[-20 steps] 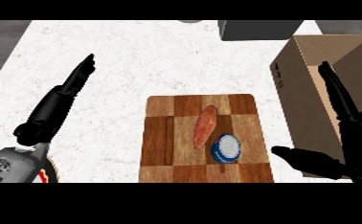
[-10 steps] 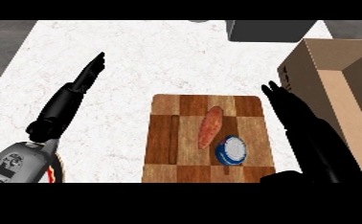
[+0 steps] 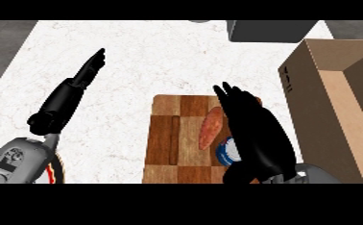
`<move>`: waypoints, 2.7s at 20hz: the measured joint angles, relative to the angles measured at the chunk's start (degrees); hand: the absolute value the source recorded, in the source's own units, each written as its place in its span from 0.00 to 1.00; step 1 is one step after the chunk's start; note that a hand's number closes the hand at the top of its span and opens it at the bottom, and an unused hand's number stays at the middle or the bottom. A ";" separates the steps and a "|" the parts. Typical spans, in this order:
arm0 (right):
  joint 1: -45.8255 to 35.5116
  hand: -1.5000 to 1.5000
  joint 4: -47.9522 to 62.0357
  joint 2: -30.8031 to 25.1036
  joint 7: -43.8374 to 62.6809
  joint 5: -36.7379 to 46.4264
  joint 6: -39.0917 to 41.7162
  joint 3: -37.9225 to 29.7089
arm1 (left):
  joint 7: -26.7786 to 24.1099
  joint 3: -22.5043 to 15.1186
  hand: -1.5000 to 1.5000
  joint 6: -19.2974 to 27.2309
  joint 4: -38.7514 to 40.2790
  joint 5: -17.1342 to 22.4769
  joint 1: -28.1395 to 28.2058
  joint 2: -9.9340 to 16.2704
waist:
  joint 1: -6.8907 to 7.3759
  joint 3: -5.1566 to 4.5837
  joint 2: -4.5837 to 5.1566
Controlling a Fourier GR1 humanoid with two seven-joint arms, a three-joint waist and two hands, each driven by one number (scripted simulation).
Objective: Pick the sweet potato from the cutting board and place it in the cardboard box
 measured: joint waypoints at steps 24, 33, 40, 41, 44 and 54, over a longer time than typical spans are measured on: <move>-3.21 0.00 22.40 16.86 0.00 10.29 4.00 0.33 | 0.53 2.79 0.50 -1.46 -1.36 -3.41 2.49 -2.60 | -0.92 0.18 -0.14; -0.16 0.00 27.69 19.29 -2.88 16.16 4.78 -1.85 | 0.66 4.89 0.50 -3.80 -0.99 -4.64 2.42 -3.83 | -1.05 0.20 -0.07; 1.45 0.00 30.12 21.03 -6.21 18.67 5.99 -5.68 | 0.63 7.13 0.50 -6.03 -0.52 -6.62 2.68 -5.83 | -0.99 0.21 -0.04; 1.32 0.00 30.73 21.41 -6.34 19.17 6.08 -5.96 | 0.35 7.65 0.50 -6.44 -0.26 -6.80 2.75 -5.87 | -0.98 0.21 -0.03; 2.92 0.00 31.51 21.69 -6.61 21.25 6.01 -6.01 | 0.72 8.83 0.50 -7.40 -0.02 -7.08 2.32 -6.10 | -1.03 0.21 -0.03; 5.75 1.00 36.03 22.88 -9.25 24.76 3.88 -7.41 | 1.20 11.28 0.50 -10.03 -2.76 -10.08 4.95 -8.83 | -0.90 0.19 -0.06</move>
